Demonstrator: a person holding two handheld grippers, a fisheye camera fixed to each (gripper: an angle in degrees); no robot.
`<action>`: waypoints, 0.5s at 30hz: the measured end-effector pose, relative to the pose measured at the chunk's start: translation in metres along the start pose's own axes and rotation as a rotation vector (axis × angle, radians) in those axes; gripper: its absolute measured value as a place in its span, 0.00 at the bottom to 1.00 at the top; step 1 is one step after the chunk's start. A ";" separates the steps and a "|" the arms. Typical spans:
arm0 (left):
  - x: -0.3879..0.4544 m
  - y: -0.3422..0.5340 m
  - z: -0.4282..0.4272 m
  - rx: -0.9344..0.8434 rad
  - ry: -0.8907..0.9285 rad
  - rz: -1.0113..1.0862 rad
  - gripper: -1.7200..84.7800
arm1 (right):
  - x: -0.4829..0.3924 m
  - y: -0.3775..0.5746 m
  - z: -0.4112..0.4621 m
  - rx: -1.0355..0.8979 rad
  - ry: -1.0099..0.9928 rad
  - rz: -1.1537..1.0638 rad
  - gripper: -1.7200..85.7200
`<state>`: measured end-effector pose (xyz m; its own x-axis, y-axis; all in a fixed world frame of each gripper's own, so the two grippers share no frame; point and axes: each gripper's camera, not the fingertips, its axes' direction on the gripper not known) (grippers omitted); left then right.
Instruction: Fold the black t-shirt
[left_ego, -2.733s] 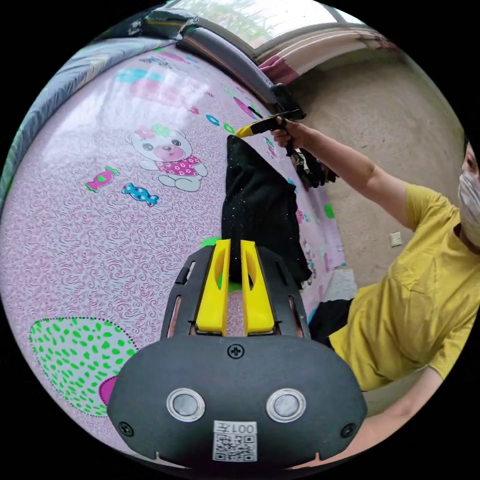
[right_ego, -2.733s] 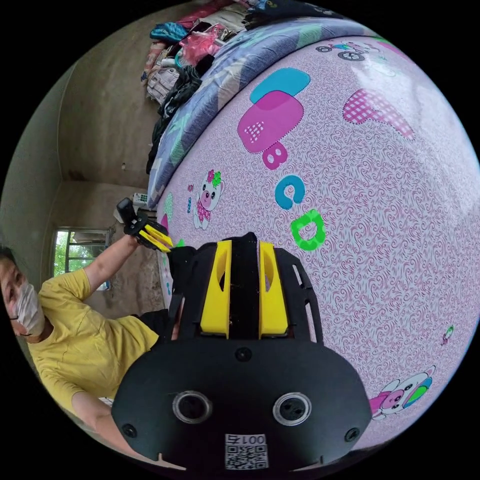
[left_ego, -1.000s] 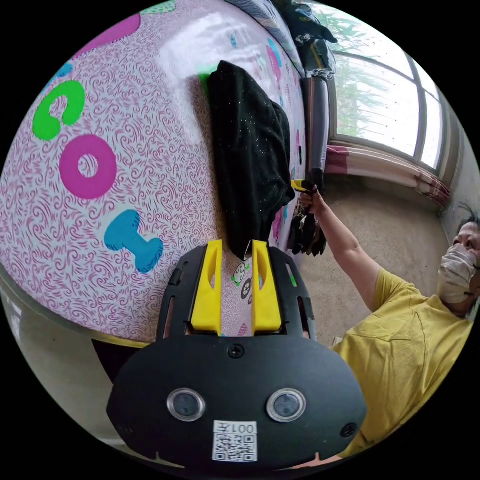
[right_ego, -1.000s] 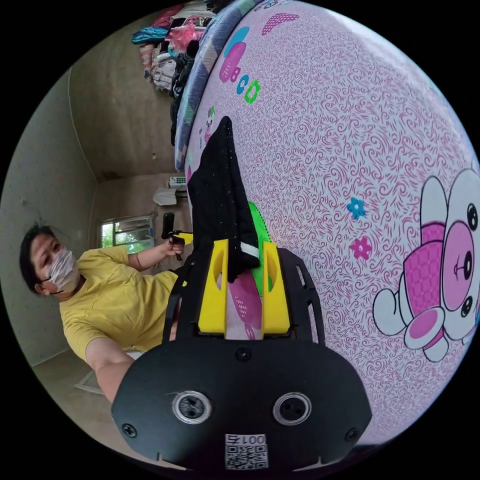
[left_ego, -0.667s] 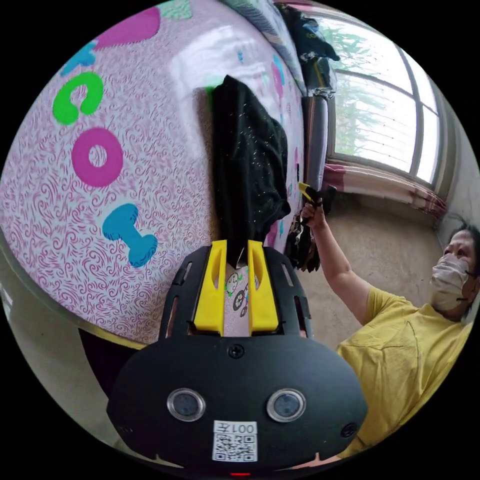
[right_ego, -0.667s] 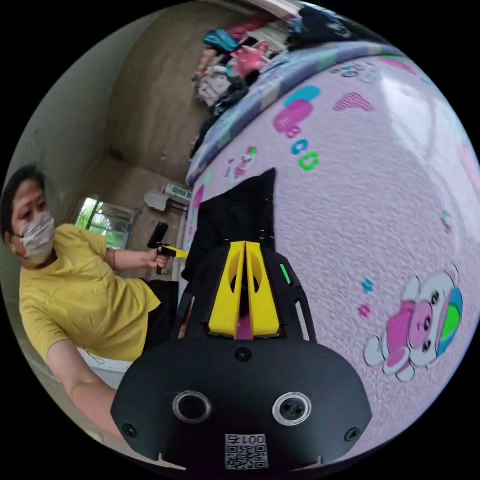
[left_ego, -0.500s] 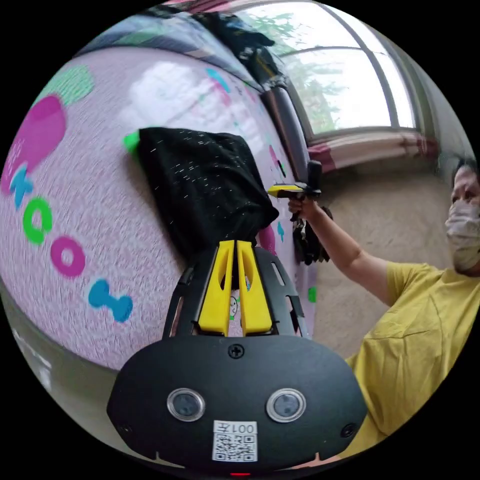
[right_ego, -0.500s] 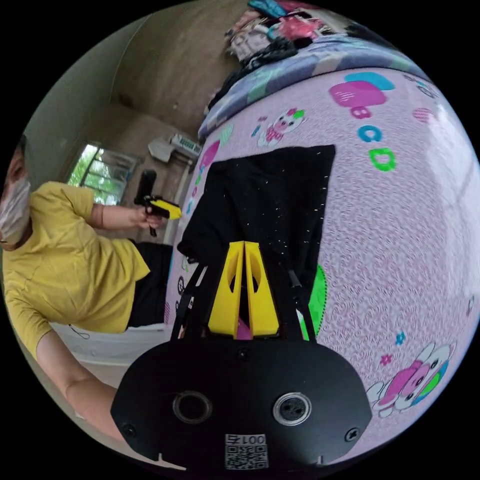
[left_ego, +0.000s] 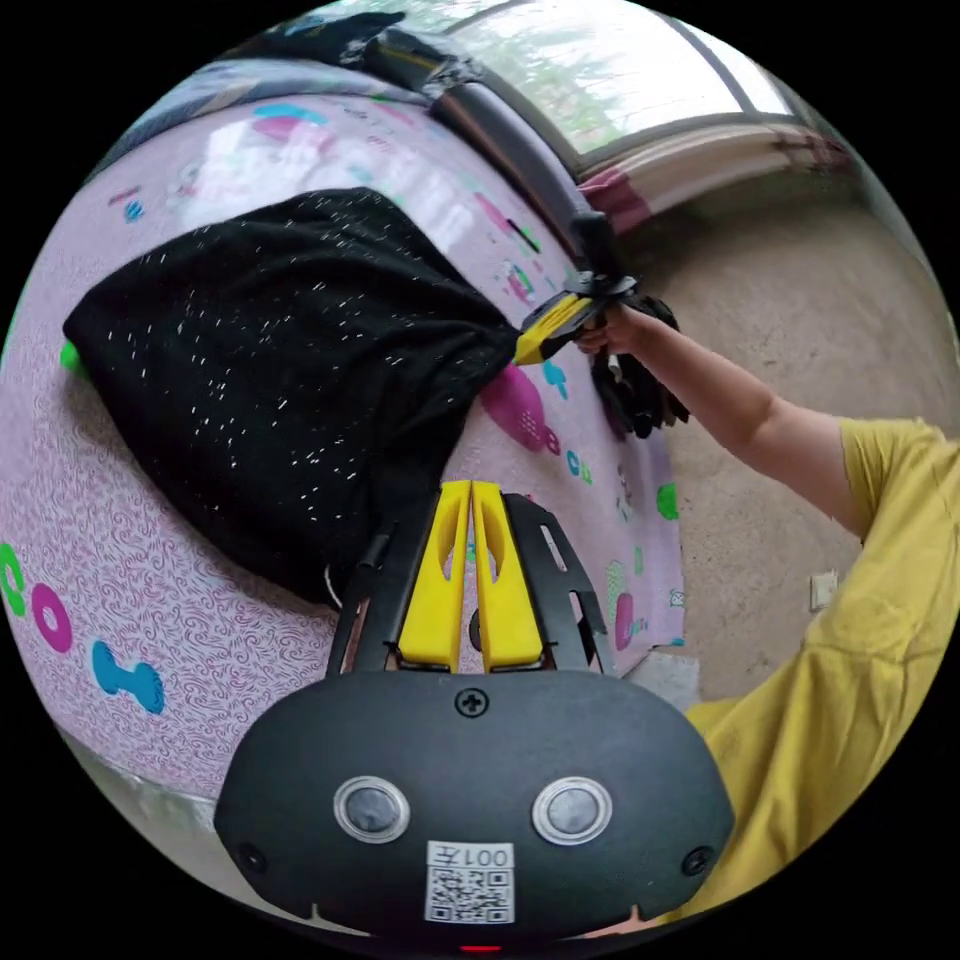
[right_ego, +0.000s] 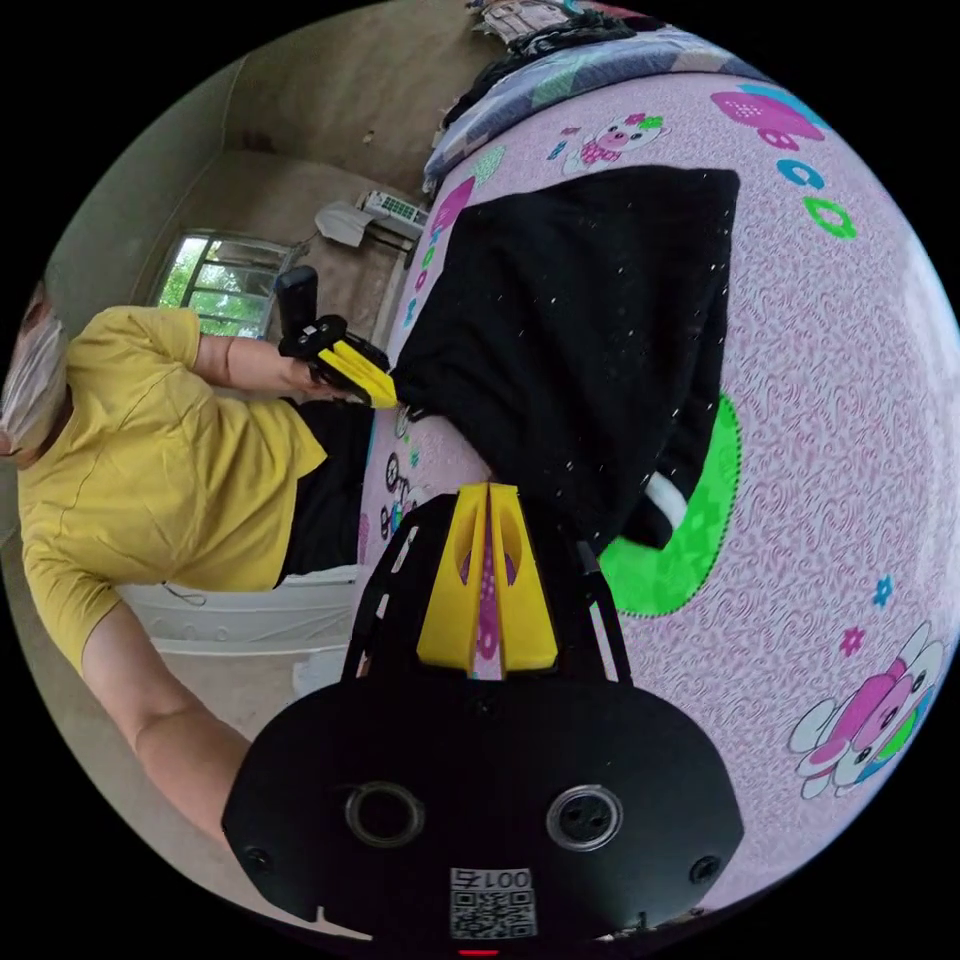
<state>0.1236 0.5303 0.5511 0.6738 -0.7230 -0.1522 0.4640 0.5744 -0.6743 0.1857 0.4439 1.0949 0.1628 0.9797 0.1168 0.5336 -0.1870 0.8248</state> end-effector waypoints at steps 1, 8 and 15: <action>0.009 0.002 -0.001 0.008 -0.006 0.058 0.00 | -0.002 0.002 -0.002 0.012 -0.003 -0.005 0.02; 0.000 -0.025 0.002 0.108 -0.128 0.082 0.00 | -0.016 -0.024 -0.019 0.297 0.036 -0.079 0.02; -0.001 -0.024 0.040 -0.006 -0.197 0.033 0.00 | -0.020 -0.063 0.046 0.069 0.046 -0.112 0.02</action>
<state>0.1350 0.5322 0.5965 0.7882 -0.6147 -0.0303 0.4369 0.5935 -0.6759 0.1874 0.4329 1.0153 0.0613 0.9967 0.0528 0.6026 -0.0791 0.7941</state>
